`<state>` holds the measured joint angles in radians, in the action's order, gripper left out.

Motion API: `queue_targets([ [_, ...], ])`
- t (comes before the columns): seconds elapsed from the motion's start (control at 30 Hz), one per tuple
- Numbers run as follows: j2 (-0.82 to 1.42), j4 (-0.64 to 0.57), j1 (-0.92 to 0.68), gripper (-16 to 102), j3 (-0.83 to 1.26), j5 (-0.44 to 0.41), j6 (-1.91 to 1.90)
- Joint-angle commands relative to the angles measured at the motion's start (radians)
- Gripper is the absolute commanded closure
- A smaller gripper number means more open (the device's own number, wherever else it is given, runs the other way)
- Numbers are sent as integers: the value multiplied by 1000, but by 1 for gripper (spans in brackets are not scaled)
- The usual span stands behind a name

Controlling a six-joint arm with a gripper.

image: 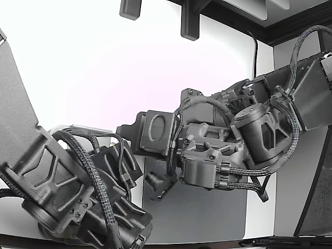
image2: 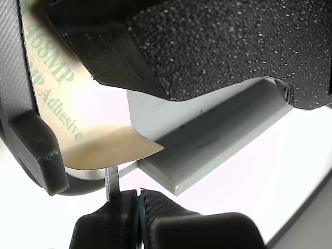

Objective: Peel off protective film from adhesive tape.

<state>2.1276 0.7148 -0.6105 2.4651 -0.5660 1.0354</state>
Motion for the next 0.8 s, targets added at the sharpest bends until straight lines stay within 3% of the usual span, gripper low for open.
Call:
queue_targets([
  [0.0, 14, -8, 3, 97, -34, -6, -3],
  [0.77, -31, 2, -17, 97, -52, -17, -29],
])
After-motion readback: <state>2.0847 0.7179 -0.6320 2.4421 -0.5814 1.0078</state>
